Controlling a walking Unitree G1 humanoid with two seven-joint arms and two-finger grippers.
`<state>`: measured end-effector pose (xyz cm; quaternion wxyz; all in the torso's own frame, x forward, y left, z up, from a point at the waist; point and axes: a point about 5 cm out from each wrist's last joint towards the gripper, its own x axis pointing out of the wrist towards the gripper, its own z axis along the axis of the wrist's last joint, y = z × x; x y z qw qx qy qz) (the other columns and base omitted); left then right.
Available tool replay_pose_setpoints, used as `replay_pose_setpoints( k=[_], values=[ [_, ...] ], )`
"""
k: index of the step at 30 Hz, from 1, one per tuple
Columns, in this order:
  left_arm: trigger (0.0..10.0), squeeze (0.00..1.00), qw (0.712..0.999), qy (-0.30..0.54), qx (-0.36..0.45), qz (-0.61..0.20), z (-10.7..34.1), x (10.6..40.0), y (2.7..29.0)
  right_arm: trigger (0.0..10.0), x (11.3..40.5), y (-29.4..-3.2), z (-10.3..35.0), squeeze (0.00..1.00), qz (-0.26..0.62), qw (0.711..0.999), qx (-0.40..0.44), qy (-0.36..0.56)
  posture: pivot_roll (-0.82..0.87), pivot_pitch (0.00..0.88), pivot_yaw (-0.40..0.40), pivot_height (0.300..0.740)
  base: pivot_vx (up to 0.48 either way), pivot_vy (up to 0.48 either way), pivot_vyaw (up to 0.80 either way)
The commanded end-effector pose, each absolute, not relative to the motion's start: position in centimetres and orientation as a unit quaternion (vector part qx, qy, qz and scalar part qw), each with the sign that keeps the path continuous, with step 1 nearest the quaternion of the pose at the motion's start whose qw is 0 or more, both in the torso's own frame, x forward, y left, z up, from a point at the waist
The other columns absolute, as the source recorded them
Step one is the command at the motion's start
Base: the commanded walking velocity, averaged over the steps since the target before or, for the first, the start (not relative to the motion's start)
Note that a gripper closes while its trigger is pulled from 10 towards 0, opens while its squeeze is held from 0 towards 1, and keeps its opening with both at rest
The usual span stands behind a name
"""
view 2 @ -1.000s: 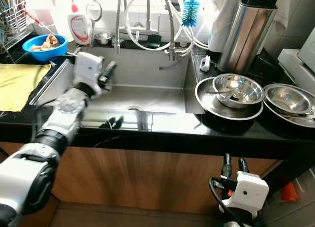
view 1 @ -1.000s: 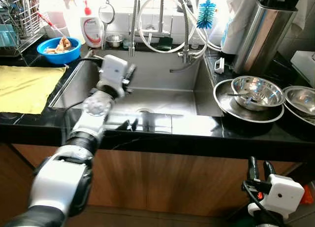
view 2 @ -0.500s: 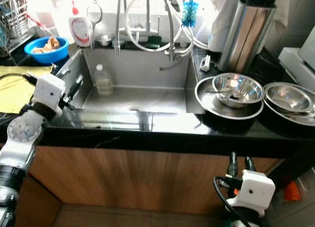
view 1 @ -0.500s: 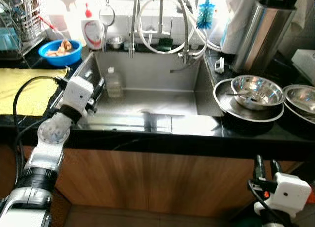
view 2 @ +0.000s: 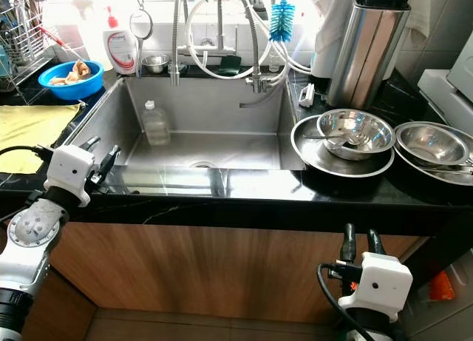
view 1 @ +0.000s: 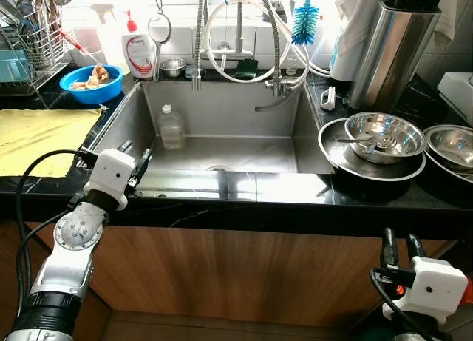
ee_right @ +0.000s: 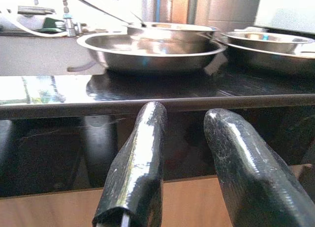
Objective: Kitchen organization
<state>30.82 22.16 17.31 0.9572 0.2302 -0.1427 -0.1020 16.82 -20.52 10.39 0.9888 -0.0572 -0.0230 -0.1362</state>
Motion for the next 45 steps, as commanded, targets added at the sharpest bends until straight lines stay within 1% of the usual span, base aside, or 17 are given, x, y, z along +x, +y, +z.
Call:
replay_pose_setpoints(
  k=[1, 7, 9, 16, 19, 22, 24, 27, 30, 31, 34, 40, 45],
  values=[
    [10.0, 0.00, 0.961, -0.138, 0.220, -0.097, 17.4, 30.4, 22.2, 10.0, 16.5, -21.1, 10.8, 0.00, -0.147, 0.987, -0.058, -0.027, 0.01, 0.000, 0.030, 0.740, 0.000, 0.000, 0.00],
    [10.0, 0.00, 0.968, -0.131, 0.189, -0.102, 16.7, 30.0, 20.9, 10.0, 16.3, -21.4, 11.1, 0.00, -0.151, 0.986, -0.065, -0.027, -0.01, 0.000, 0.001, 0.740, 0.000, 0.000, 0.00],
    [10.0, 0.00, 0.969, -0.130, 0.182, -0.105, 16.1, 29.6, 20.2, 10.0, 16.4, -22.2, 11.8, 0.00, -0.151, 0.985, -0.076, -0.034, -0.01, 0.000, -0.023, 0.740, 0.000, 0.000, 0.00],
    [10.0, 0.00, 0.971, -0.117, 0.171, -0.118, 15.3, 28.7, 19.7, 10.0, 16.2, -22.7, 12.4, 0.00, -0.151, 0.985, -0.079, -0.038, -0.01, 0.000, -0.041, 0.740, 0.000, 0.000, 0.00],
    [10.0, 0.00, 0.976, -0.114, 0.146, -0.115, 15.2, 29.3, 19.4, 10.0, 16.7, -22.0, 12.4, 0.00, -0.143, 0.986, -0.071, -0.040, 0.00, 0.000, -0.042, 0.740, 0.000, 0.000, 0.00],
    [10.0, 0.00, 0.975, -0.117, 0.147, -0.116, 15.5, 29.6, 19.1, 10.0, 17.2, -21.4, 12.2, 0.00, -0.131, 0.988, -0.072, -0.037, 0.01, 0.000, -0.046, 0.740, 0.000, 0.000, 0.00],
    [10.0, 0.00, 0.976, -0.117, 0.144, -0.114, 15.7, 29.7, 19.1, 10.0, 17.3, -21.3, 12.2, 0.00, -0.128, 0.989, -0.069, -0.038, 0.01, 0.000, -0.046, 0.740, 0.000, 0.000, 0.00],
    [10.0, 0.00, 0.980, -0.116, 0.119, -0.113, 15.6, 29.9, 18.4, 10.0, 17.6, -21.1, 11.9, 0.00, -0.132, 0.989, -0.059, -0.035, 0.02, 0.000, -0.046, 0.740, 0.000, 0.000, 0.00],
    [10.0, 0.00, 0.980, -0.117, 0.116, -0.115, 15.7, 30.0, 18.0, 10.0, 17.7, -20.9, 11.9, 0.00, -0.131, 0.989, -0.058, -0.035, 0.02, 0.000, -0.037, 0.740, 0.000, 0.000, 0.00],
    [10.0, 0.00, 0.978, -0.121, 0.112, -0.128, 16.0, 30.2, 17.2, 10.0, 17.8, -20.8, 12.0, 0.00, -0.136, 0.988, -0.056, -0.037, 0.01, 0.000, -0.018, 0.740, 0.000, 0.255, 0.00],
    [10.0, 0.00, 0.977, -0.122, 0.112, -0.136, 16.2, 30.3, 16.8, 10.0, 17.8, -20.7, 12.0, 0.00, -0.143, 0.988, -0.053, -0.038, 0.01, 0.000, -0.009, 0.740, 0.000, 0.256, 0.00],
    [10.0, 0.00, 0.975, -0.135, 0.118, -0.135, 17.6, 31.1, 17.2, 10.0, 17.6, -20.1, 11.9, 0.00, -0.148, 0.987, -0.045, -0.039, 0.01, 0.000, 0.005, 0.740, 0.000, 0.349, 0.00],
    [10.0, 0.00, 0.973, -0.146, 0.118, -0.132, 18.4, 31.3, 17.2, 10.0, 17.9, -19.8, 11.9, 0.00, -0.146, 0.987, -0.047, -0.040, 0.02, 0.000, 0.002, 0.740, 0.000, 0.352, 0.00]
  ],
)
